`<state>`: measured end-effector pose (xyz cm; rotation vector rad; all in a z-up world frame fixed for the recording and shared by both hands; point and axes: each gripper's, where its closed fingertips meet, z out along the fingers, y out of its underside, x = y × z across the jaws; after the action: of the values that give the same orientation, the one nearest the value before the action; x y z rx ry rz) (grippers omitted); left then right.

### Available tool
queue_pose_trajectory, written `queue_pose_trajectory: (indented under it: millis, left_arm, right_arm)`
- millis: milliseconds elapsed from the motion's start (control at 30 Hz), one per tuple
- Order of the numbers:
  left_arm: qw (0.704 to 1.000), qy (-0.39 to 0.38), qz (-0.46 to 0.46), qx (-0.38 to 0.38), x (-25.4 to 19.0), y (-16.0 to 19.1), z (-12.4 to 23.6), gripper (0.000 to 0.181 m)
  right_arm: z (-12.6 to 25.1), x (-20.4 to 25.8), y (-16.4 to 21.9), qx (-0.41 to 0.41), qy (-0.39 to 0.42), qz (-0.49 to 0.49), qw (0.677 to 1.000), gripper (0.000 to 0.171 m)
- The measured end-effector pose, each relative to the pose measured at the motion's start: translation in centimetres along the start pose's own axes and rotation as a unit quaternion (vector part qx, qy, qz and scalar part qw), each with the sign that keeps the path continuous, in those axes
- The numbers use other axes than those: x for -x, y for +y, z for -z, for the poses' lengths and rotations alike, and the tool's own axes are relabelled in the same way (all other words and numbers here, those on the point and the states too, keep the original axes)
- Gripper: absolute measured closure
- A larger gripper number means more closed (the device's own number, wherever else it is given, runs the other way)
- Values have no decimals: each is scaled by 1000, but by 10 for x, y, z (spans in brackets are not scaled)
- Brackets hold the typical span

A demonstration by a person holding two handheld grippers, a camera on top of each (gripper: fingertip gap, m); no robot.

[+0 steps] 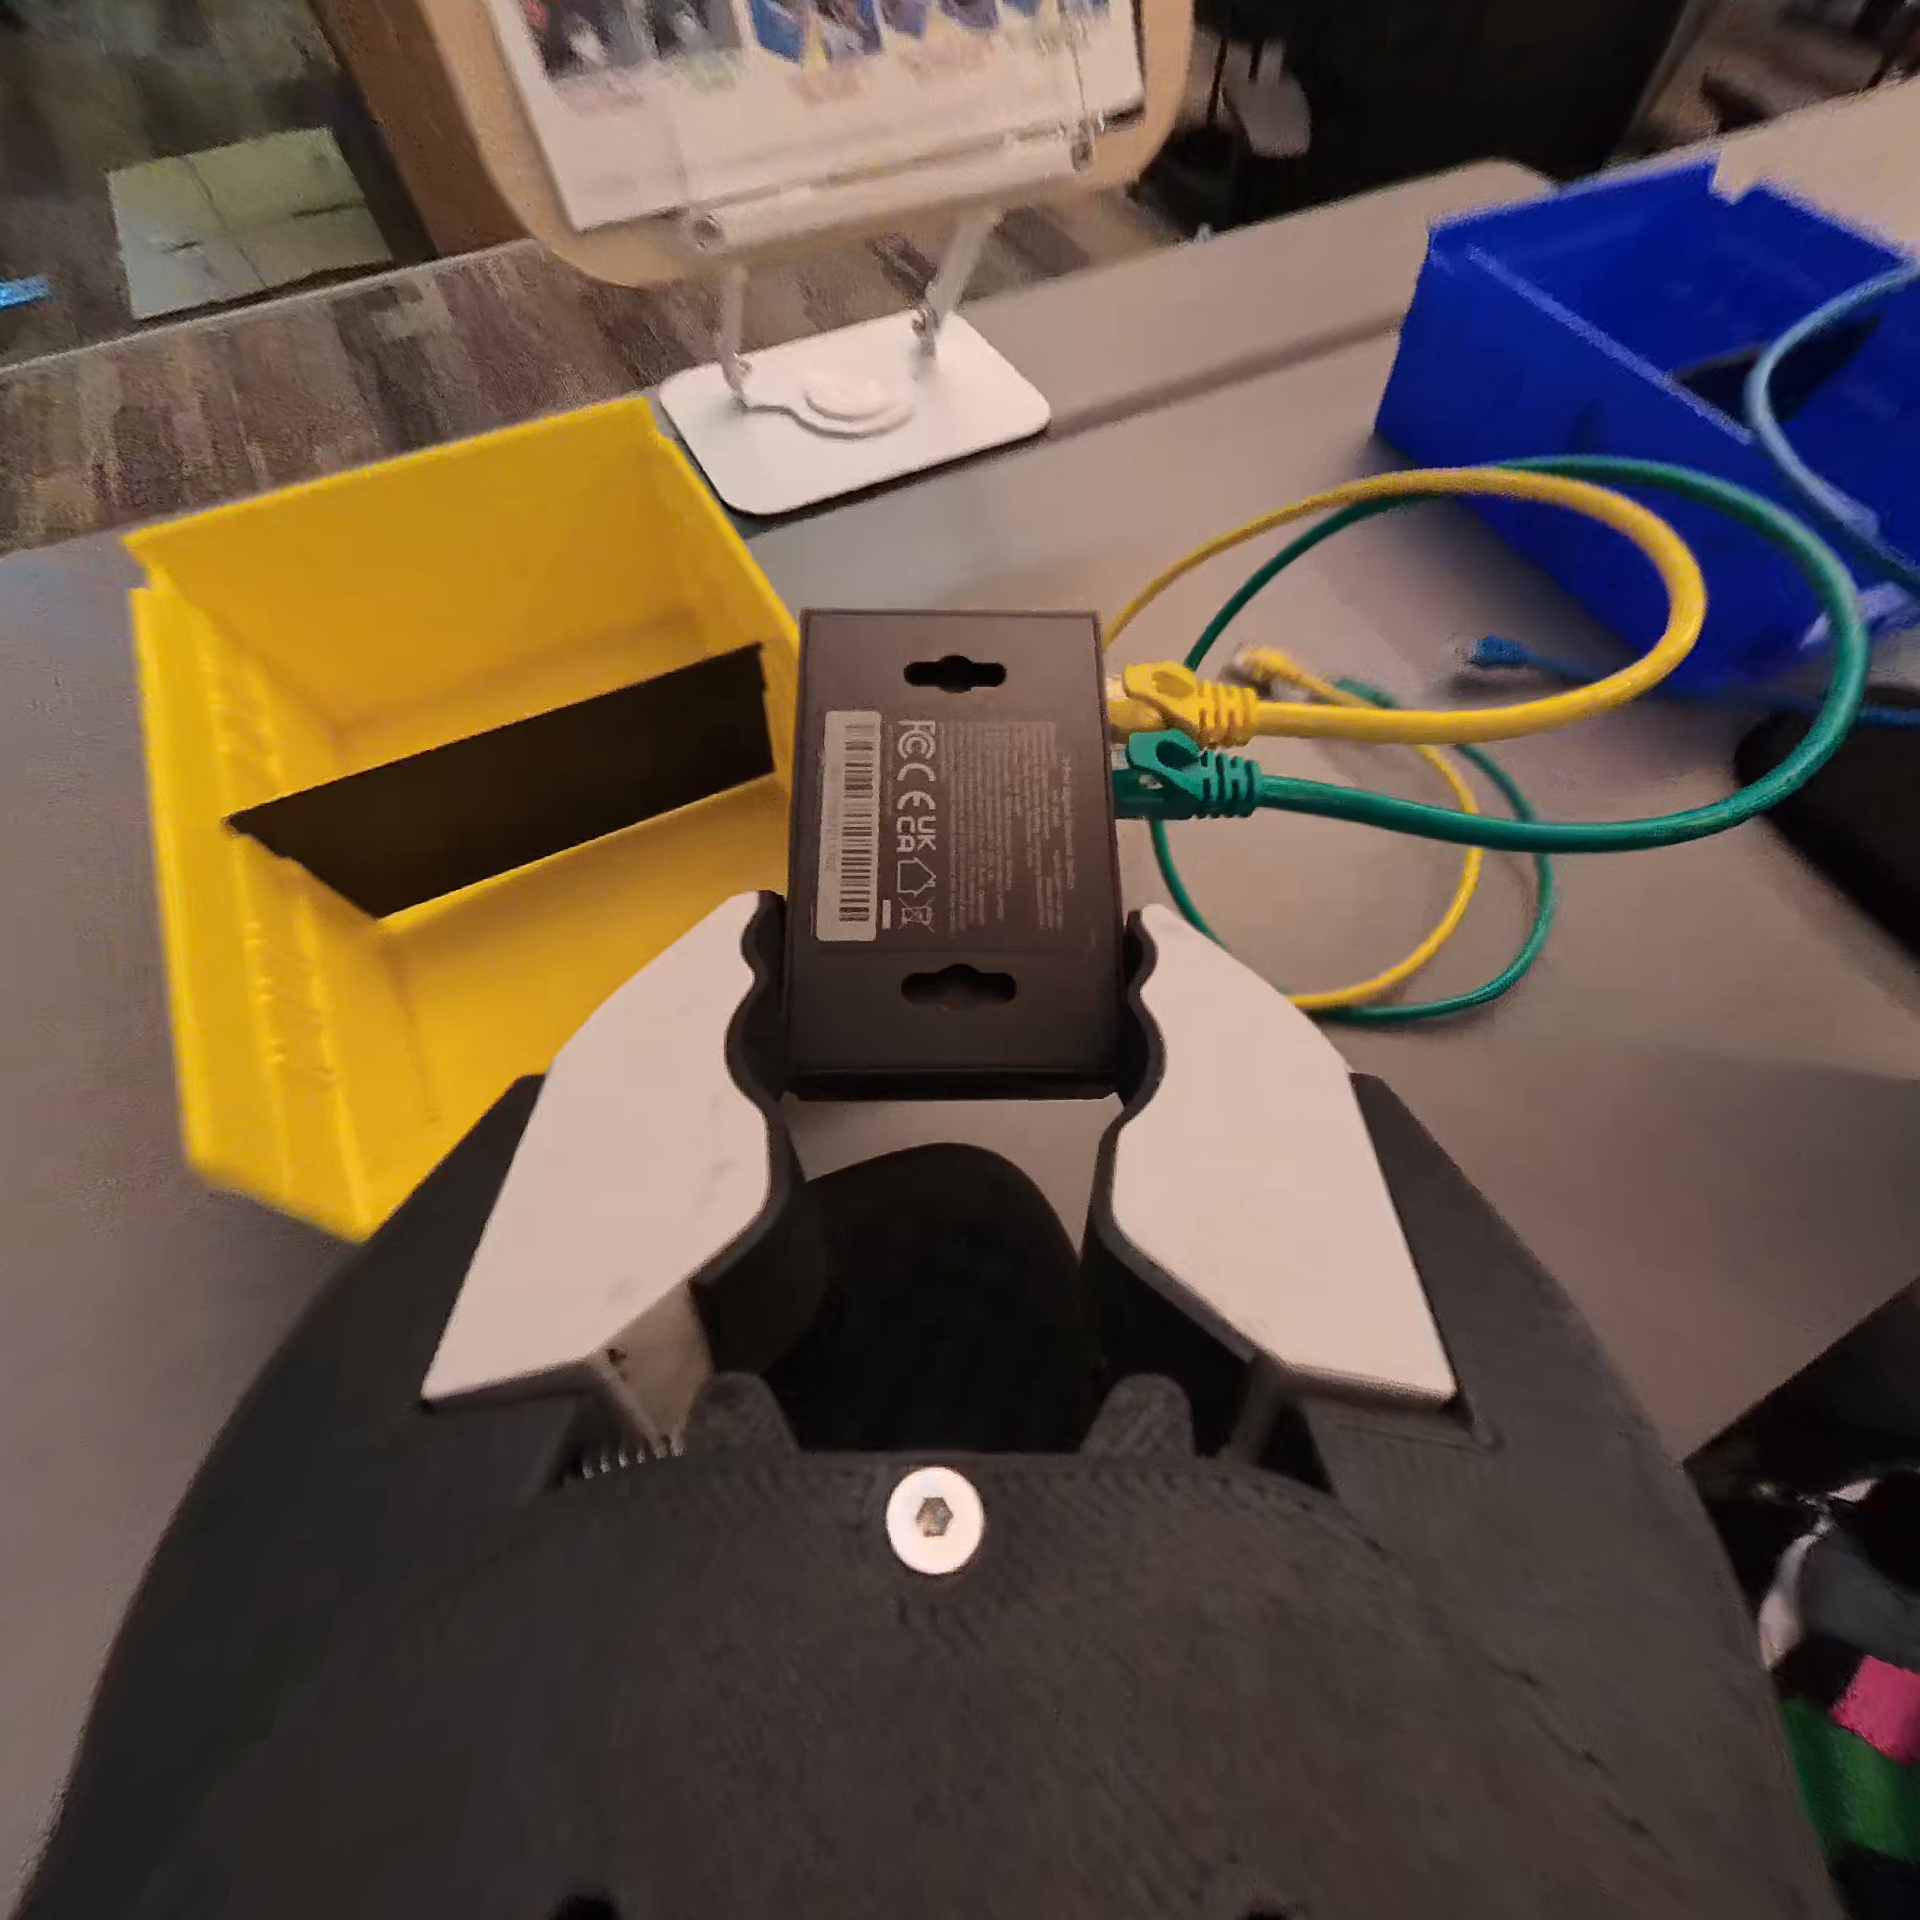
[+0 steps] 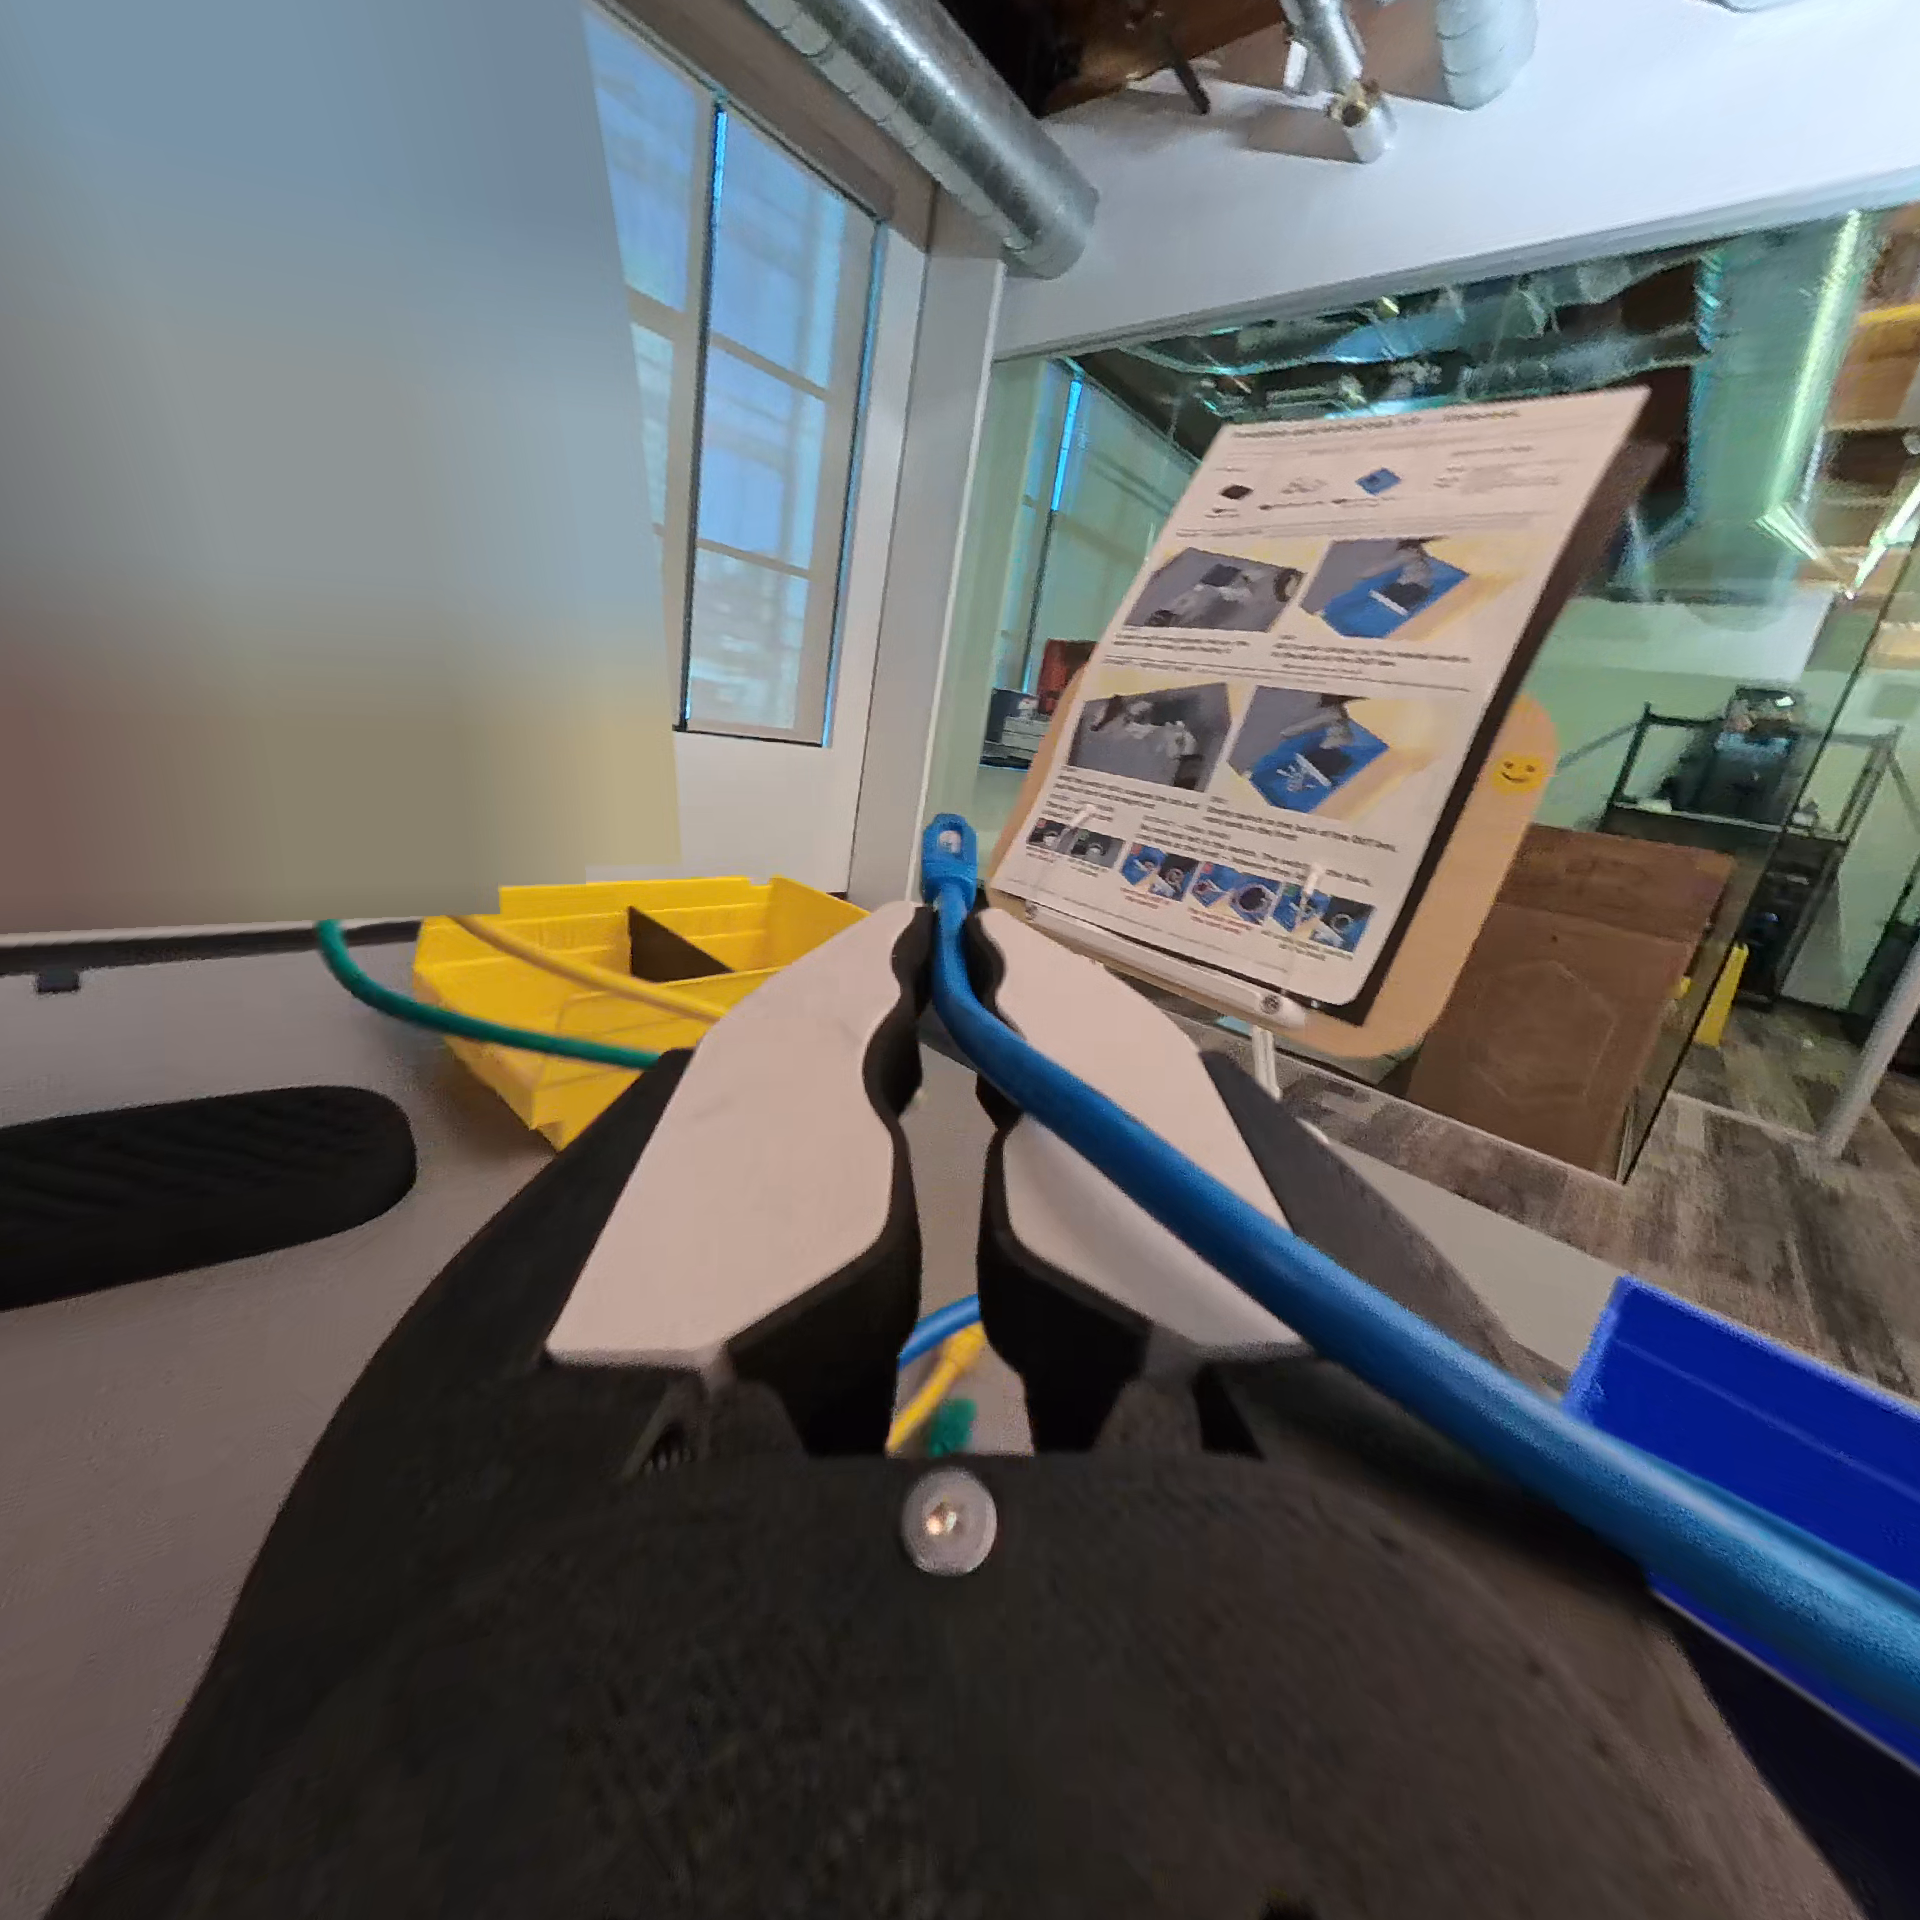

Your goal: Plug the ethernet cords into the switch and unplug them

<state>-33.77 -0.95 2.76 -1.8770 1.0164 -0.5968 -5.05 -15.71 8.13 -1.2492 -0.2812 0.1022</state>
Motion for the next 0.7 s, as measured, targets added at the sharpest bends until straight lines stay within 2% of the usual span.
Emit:
queue_pose_trajectory:
  millis: [100,167,333,400,533,700]
  left_arm:
    - [999,-3,43,-11,21,1,16,121]
    - [997,8,77,-15,27,3,16,121]
    - [993,61,104,18,4,10,-20,121]
    - [990,86,108,25,-10,7,-38,121]
    - [983,135,118,29,-37,-1,-67,121]
    - [978,173,115,25,-63,-11,-85,121]
  right_arm:
    - [1,-12,10,8,14,-27,999,165]
    - [2,-4,17,11,-10,-48,999,165]
    - [-4,77,21,10,-159,-72,985,165]
    - [-11,111,21,1,-186,-94,978,165]
    - [-29,147,26,-18,-150,-140,979,165]
    - [-57,144,48,10,-74,-130,989,165]
